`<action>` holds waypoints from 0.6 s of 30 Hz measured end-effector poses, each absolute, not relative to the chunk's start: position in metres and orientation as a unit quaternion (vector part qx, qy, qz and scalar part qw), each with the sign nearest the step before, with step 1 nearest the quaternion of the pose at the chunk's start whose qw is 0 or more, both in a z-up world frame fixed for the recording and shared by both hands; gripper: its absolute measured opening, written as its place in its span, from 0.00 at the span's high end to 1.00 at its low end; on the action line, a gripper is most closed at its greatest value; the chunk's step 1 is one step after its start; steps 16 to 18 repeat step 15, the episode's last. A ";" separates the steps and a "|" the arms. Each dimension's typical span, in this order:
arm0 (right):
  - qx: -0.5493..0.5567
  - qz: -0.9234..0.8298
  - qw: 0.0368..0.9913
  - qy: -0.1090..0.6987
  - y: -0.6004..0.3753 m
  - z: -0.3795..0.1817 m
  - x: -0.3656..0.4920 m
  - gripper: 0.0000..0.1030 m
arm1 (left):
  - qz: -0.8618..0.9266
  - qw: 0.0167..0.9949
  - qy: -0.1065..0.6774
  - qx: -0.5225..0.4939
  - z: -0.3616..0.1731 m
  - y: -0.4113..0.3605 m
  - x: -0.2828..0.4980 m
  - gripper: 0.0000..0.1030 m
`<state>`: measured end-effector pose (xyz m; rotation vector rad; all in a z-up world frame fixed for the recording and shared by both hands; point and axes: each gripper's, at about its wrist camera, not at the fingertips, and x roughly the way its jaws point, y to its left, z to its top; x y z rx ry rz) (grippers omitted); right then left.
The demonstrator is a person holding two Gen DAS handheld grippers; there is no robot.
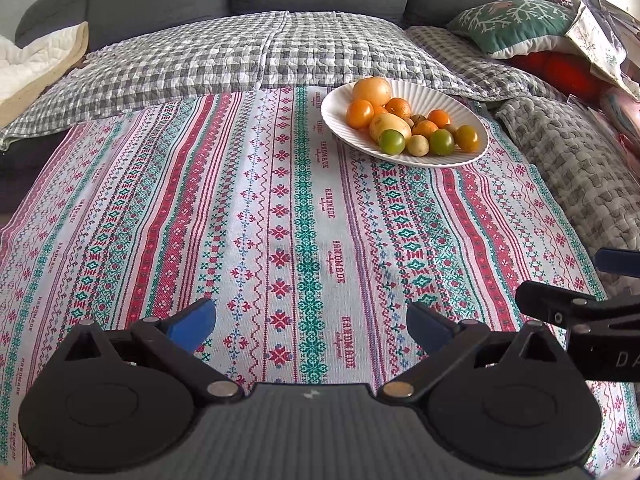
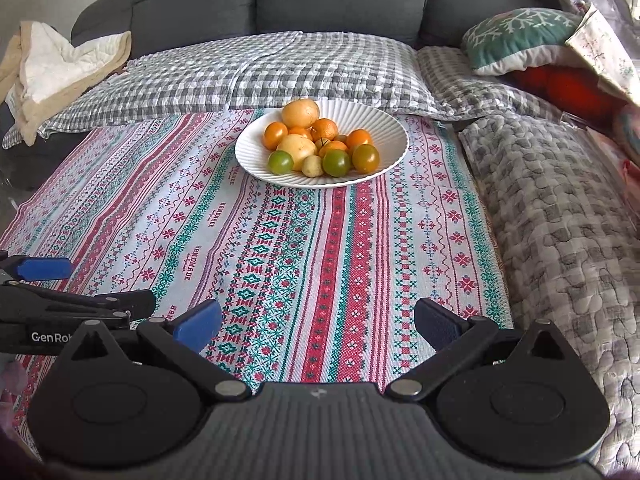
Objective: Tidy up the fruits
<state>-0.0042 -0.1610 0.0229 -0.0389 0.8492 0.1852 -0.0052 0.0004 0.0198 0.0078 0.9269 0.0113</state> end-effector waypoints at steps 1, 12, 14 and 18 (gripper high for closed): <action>-0.017 0.088 0.906 0.413 -0.161 0.023 -0.004 0.00 | 0.006 0.894 0.448 0.005 0.019 0.001 -0.006 0.10; -0.008 0.065 0.907 0.416 -0.162 0.014 -0.002 0.00 | 0.021 0.894 0.448 0.012 0.014 -0.002 -0.005 0.10; -0.010 0.061 0.906 0.418 -0.160 0.009 -0.001 0.00 | 0.026 0.895 0.445 0.019 0.012 -0.003 -0.003 0.10; -0.011 0.059 0.907 0.418 -0.159 0.006 0.000 0.00 | 0.027 0.896 0.443 0.022 0.010 -0.004 -0.002 0.10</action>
